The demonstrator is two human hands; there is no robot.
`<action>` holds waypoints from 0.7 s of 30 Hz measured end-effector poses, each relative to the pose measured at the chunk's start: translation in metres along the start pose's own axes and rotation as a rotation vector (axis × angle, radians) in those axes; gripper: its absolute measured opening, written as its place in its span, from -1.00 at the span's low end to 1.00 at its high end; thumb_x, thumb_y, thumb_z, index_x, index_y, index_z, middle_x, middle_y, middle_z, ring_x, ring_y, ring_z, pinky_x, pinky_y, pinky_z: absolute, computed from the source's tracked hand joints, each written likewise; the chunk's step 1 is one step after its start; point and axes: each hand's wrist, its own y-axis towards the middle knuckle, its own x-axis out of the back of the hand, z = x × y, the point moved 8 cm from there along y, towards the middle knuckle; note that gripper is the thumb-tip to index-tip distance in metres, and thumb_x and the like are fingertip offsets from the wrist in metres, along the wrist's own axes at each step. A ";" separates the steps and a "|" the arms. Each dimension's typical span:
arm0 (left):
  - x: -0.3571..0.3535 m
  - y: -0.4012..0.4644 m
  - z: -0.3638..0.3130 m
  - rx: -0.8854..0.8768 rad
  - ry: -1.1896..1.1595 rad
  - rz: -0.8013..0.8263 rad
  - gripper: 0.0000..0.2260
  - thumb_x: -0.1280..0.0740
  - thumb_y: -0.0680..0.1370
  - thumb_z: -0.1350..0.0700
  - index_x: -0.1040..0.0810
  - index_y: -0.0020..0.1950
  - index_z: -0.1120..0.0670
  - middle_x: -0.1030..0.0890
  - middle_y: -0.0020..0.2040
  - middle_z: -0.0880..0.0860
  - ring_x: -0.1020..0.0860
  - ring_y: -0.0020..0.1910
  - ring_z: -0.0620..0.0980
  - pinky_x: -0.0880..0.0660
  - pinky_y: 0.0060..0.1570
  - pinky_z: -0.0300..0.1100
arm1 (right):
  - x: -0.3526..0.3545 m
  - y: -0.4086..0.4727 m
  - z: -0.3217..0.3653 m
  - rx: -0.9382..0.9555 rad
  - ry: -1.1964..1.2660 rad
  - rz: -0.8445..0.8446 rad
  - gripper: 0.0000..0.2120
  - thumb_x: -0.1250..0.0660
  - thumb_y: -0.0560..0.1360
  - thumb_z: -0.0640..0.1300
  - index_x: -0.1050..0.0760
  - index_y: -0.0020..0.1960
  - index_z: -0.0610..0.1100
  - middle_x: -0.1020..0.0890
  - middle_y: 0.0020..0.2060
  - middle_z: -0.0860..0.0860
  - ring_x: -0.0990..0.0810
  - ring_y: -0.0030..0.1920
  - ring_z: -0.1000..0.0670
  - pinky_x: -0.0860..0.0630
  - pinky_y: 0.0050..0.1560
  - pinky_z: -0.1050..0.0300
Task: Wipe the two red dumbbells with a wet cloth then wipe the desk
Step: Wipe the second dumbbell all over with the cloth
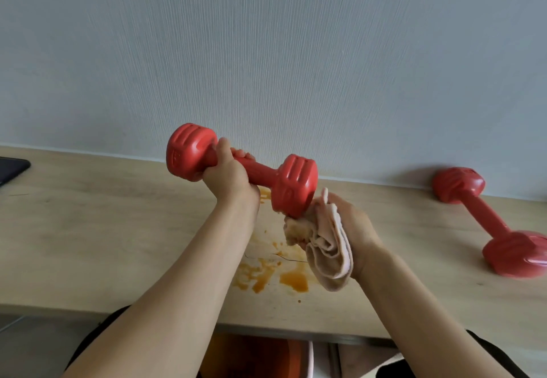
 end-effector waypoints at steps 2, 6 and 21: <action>0.005 0.003 -0.001 -0.015 -0.006 -0.033 -0.76 -0.31 0.54 0.22 -0.36 -0.31 0.13 -0.37 -0.45 -0.01 -0.38 -0.57 -0.14 -0.40 -0.44 -0.25 | 0.015 -0.001 0.010 0.002 0.156 -0.092 -0.72 -0.15 0.58 -0.05 -0.46 -0.06 -0.27 -0.56 -0.30 -0.20 -0.56 -0.39 -0.06 -0.52 -0.42 0.20; 0.002 -0.003 0.001 -0.021 0.017 -0.035 -0.77 -0.34 0.54 0.18 -0.38 -0.29 0.13 -0.39 -0.48 -0.04 -0.40 -0.56 -0.15 -0.44 -0.38 -0.24 | 0.025 -0.006 0.028 0.300 0.075 -0.321 -0.69 -0.22 0.56 0.04 -0.54 -0.13 -0.19 -0.66 -0.31 -0.10 -0.64 -0.22 -0.08 -0.57 -0.09 0.03; -0.029 -0.064 0.087 0.397 0.260 0.150 -0.73 -0.43 0.47 0.11 -0.39 -0.31 0.14 -0.40 -0.55 -0.02 -0.39 -0.61 -0.12 -0.39 -0.49 -0.29 | 0.090 -0.008 0.104 0.711 -0.248 -0.427 -0.50 -0.06 0.59 0.06 -0.52 -0.28 -0.26 -0.62 -0.39 -0.15 -0.57 -0.34 -0.11 -0.49 -0.19 0.01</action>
